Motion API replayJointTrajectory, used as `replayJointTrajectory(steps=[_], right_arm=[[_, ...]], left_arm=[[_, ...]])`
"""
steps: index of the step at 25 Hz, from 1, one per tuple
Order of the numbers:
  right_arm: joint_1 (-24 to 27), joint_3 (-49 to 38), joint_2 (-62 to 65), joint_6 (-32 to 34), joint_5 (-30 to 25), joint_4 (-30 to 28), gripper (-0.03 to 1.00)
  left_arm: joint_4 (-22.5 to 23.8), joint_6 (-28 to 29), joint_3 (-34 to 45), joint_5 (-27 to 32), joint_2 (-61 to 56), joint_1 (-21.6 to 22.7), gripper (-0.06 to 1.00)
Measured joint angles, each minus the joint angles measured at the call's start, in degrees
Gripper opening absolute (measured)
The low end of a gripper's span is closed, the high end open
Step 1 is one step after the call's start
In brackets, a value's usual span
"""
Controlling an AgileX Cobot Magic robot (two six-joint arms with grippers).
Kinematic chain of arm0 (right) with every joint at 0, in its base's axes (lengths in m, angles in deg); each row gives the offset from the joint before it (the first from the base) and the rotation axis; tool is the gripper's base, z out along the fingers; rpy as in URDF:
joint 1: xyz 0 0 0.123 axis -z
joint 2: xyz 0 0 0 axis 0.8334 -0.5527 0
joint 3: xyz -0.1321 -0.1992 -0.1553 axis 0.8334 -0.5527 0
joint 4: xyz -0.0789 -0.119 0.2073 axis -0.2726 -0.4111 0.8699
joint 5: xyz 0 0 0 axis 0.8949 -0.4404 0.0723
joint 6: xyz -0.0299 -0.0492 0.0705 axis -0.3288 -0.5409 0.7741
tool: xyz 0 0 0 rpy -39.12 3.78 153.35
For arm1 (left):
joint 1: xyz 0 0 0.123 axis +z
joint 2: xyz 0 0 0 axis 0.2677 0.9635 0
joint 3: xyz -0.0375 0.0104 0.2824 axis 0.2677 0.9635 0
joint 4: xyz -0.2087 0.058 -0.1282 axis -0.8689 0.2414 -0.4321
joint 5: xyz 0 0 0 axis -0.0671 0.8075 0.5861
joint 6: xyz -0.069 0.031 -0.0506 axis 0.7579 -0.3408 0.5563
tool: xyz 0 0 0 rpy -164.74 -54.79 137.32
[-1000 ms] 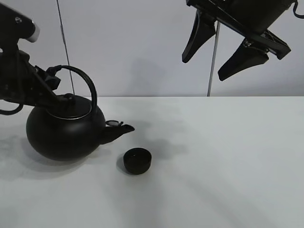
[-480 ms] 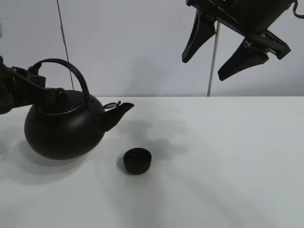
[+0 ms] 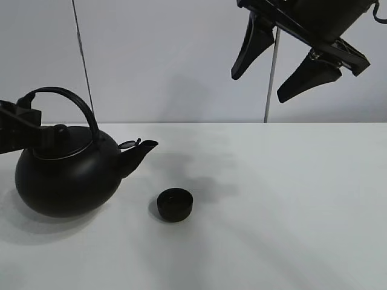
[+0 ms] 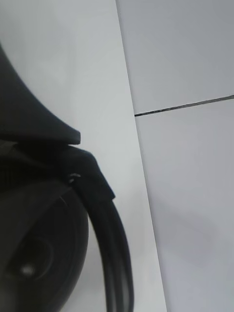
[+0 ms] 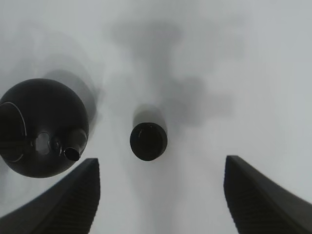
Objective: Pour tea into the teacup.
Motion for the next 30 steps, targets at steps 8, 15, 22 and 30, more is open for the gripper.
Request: replayJointTrajectory(steps=[8, 15, 22, 30], right_arm=[[0.0, 0.0, 0.0, 0.0, 0.0, 0.4, 0.49], [0.0, 0.0, 0.0, 0.0, 0.0, 0.4, 0.49], [0.0, 0.0, 0.0, 0.0, 0.0, 0.4, 0.49], [0.0, 0.0, 0.0, 0.0, 0.0, 0.4, 0.49]], left_arm=[[-0.1, 0.0, 0.9, -0.5, 0.0, 0.0, 0.11], [0.0, 0.4, 0.9, -5.0, 4.2, 0.0, 0.11], [0.3, 0.5, 0.9, -6.3, 6.7, 0.0, 0.11], [0.9, 0.5, 1.0, -6.3, 6.9, 0.0, 0.11]])
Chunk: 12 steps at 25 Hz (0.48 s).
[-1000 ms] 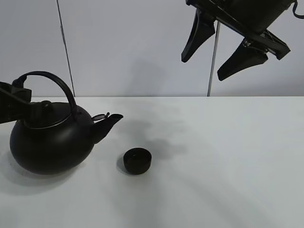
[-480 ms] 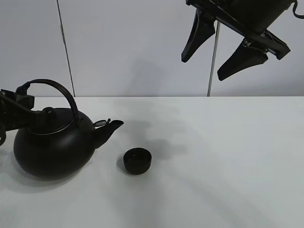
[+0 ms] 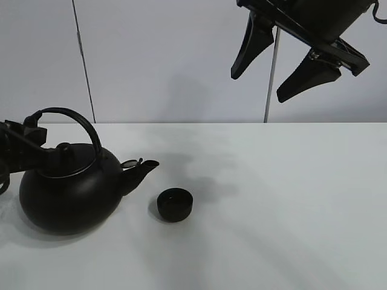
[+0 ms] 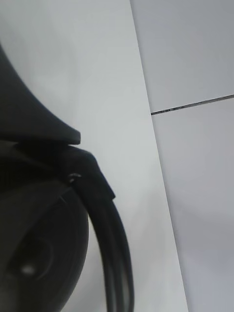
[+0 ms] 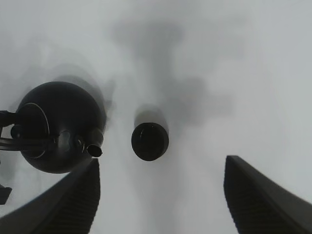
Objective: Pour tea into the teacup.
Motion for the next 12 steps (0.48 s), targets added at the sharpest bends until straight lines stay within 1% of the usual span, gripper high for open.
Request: replayJointTrajectory(steps=[5, 9, 12], right_arm=[[0.0, 0.0, 0.0, 0.0, 0.0, 0.0, 0.49], [0.0, 0.0, 0.0, 0.0, 0.1, 0.0, 0.49], [0.0, 0.0, 0.0, 0.0, 0.1, 0.0, 0.49]], left_arm=[[0.9, 0.1, 2.5, -0.3, 0.0, 0.0, 0.11], [1.2, 0.5, 4.8, -2.5, -0.2, 0.0, 0.11], [1.6, 2.0, 6.7, -4.4, -0.2, 0.0, 0.11]])
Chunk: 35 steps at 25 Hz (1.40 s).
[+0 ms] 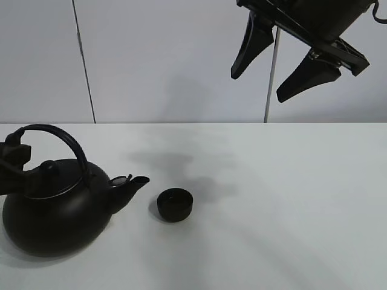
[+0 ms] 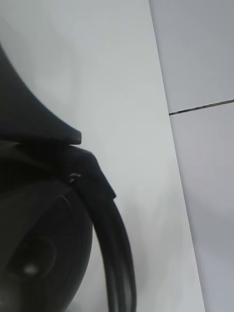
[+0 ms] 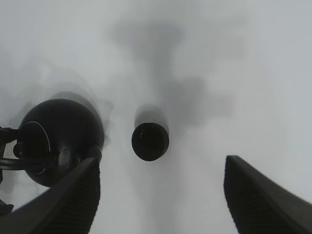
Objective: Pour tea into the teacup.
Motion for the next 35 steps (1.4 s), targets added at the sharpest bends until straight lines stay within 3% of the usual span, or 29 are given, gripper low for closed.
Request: replayJointTrajectory(steps=[6, 14, 22, 32, 35], right_arm=[[0.0, 0.0, 0.0, 0.0, 0.0, 0.0, 0.49], [0.0, 0.0, 0.0, 0.0, 0.0, 0.2, 0.49], [0.0, 0.0, 0.0, 0.0, 0.0, 0.2, 0.49], [0.0, 0.0, 0.0, 0.0, 0.1, 0.2, 0.49], [0.0, 0.0, 0.0, 0.0, 0.1, 0.2, 0.49]], left_arm=[[0.7, 1.7, 2.0, -1.6, -0.4, 0.0, 0.12], [2.5, 4.3, 2.1, -2.1, -0.5, 0.0, 0.31], [3.5, 7.1, 7.0, -2.6, -1.8, 0.0, 0.33], [8.2, 10.6, 10.0, -2.6, -18.7, 0.0, 0.33], [9.0, 14.0, 9.1, -2.5, -23.9, 0.0, 0.33]])
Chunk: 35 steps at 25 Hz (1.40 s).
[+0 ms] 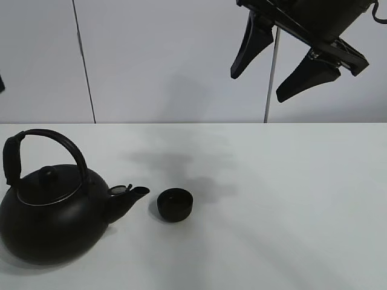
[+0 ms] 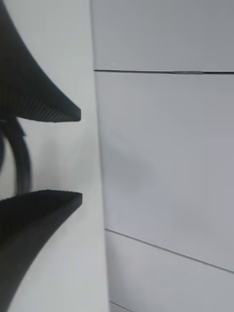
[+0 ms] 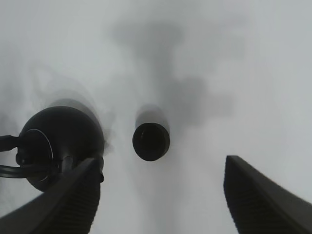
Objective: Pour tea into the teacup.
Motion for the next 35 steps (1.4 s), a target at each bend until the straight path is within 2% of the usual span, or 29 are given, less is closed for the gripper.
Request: replayJointTrajectory(steps=[1, 3, 7, 9, 11, 14, 16, 18, 20, 23, 35], right_arm=[[0.0, 0.0, 0.0, 0.0, 0.0, 0.0, 0.49], [0.0, 0.0, 0.0, 0.0, 0.0, 0.0, 0.49], [0.0, 0.0, 0.0, 0.0, -0.2, 0.0, 0.49], [0.0, 0.0, 0.0, 0.0, -0.2, 0.0, 0.49], [0.0, 0.0, 0.0, 0.0, -0.7, 0.0, 0.49], [0.0, 0.0, 0.0, 0.0, -1.0, -0.1, 0.49], [0.0, 0.0, 0.0, 0.0, -1.0, -0.2, 0.49], [0.0, 0.0, 0.0, 0.0, -1.1, -0.2, 0.49], [0.0, 0.0, 0.0, 0.0, -1.1, -0.2, 0.49], [0.0, 0.0, 0.0, 0.0, -1.5, -0.2, 0.49], [0.0, 0.0, 0.0, -0.1, -2.3, -0.2, 0.49]], left_arm=[[0.3, 1.4, -1.4, 1.1, -1.7, 0.0, 0.33], [2.0, 4.4, -6.0, 8.4, -4.5, 0.0, 0.37], [8.6, 12.2, -20.0, 34.1, -6.0, 0.0, 0.52], [10.5, 16.4, -28.2, 50.0, -5.7, 0.0, 0.55], [11.2, 19.3, -35.3, 63.0, -4.8, 0.0, 0.57], [10.3, 21.0, -45.2, 79.9, -2.2, 0.0, 0.57], [6.9, 20.7, -51.6, 89.4, 0.7, 0.0, 0.57], [2.5, 18.3, -56.7, 95.8, 4.0, 0.0, 0.57], [-2.5, 15.2, -61.2, 100.4, 7.8, 0.0, 0.57], [-7.2, 12.4, -65.5, 103.8, 12.5, 0.0, 0.57], [-10.0, 11.8, -67.8, 106.3, 16.1, 0.0, 0.58]])
